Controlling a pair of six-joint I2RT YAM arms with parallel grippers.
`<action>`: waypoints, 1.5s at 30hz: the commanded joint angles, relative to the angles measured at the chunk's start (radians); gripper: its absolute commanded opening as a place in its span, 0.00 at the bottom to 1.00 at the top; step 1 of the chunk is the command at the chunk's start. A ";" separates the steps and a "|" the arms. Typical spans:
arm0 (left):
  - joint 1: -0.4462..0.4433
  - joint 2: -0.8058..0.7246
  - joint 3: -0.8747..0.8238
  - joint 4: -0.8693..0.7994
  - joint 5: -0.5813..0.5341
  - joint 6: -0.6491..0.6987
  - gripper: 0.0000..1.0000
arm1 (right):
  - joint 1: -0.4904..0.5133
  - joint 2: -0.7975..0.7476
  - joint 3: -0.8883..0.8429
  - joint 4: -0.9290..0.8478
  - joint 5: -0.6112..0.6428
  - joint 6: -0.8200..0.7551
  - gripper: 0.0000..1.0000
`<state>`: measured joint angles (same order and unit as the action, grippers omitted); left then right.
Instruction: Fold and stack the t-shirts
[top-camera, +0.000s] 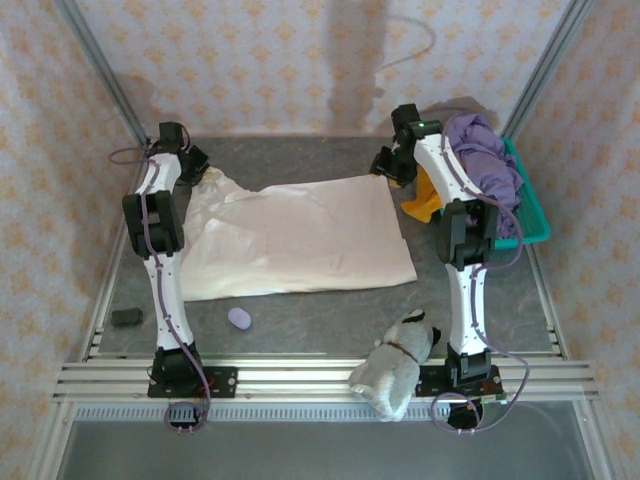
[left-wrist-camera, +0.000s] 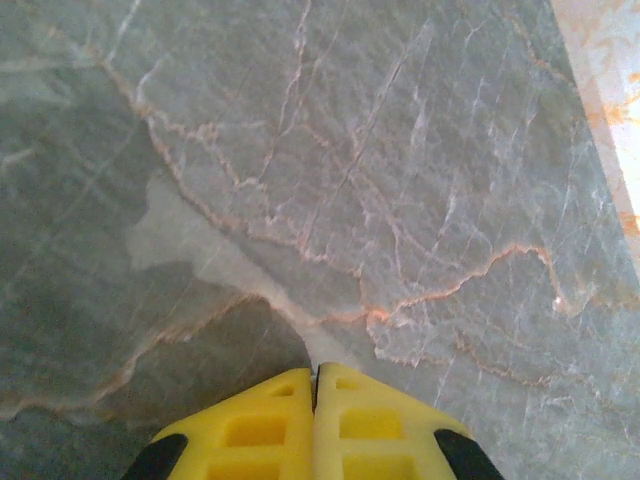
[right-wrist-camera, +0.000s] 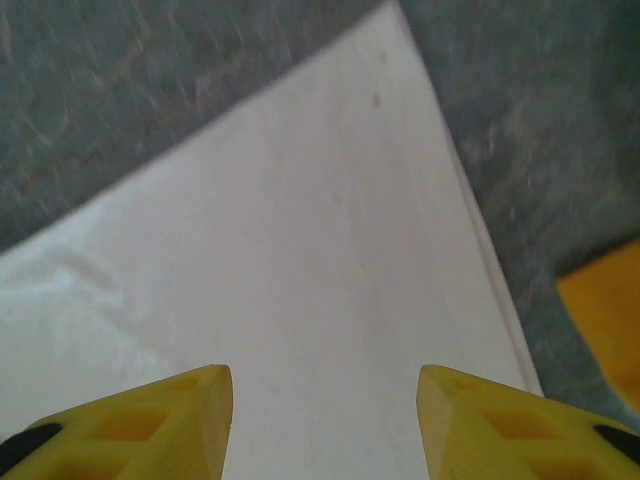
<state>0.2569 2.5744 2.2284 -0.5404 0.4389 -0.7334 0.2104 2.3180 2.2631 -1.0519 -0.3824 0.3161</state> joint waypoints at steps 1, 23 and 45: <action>-0.007 -0.086 -0.055 0.002 0.016 0.002 0.00 | -0.005 0.081 0.107 0.038 0.114 -0.009 0.51; -0.018 -0.201 -0.163 -0.012 0.057 0.009 0.00 | -0.006 0.353 0.311 0.191 0.205 -0.261 0.38; -0.023 -0.351 -0.236 -0.086 0.077 0.063 0.00 | -0.006 0.353 0.316 0.165 0.181 -0.289 0.00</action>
<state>0.2420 2.3066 2.0136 -0.5903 0.4995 -0.7021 0.2073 2.7003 2.5656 -0.8597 -0.2165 0.0418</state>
